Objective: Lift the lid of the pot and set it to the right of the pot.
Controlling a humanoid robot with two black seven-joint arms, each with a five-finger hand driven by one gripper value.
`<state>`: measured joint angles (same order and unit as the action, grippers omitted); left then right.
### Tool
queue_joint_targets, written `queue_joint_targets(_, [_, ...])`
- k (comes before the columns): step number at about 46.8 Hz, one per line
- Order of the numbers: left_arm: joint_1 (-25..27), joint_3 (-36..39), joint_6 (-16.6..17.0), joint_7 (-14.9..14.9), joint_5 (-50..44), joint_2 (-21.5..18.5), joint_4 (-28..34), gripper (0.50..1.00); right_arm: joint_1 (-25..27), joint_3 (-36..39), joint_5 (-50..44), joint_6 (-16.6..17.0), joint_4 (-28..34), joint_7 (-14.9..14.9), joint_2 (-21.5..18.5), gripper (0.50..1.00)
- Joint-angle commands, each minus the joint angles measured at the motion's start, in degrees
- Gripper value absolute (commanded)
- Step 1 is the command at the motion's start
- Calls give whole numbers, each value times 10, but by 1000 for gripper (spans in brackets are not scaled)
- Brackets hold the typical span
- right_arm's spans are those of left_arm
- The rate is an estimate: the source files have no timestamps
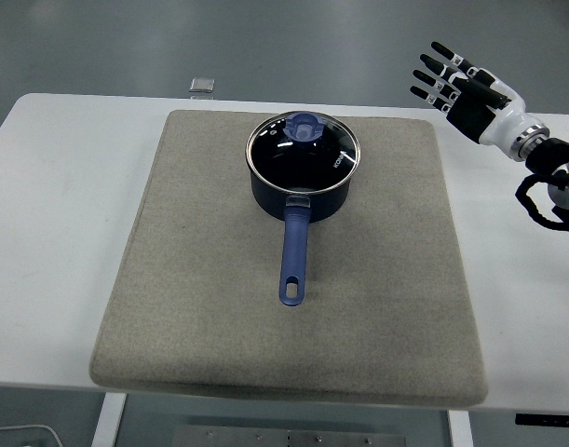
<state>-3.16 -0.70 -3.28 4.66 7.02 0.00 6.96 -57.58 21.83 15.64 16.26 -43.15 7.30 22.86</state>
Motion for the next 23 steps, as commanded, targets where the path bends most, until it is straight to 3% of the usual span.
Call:
queue_joint_targets(1, [0,-1,0,0,0,0,0,1000,0,0,-1,3,-1,0,0,907])
queue_joint_targets(23, [0,-1,0,0,0,0,0,1000,-21,-10,-121,3,-6,-2,1,907])
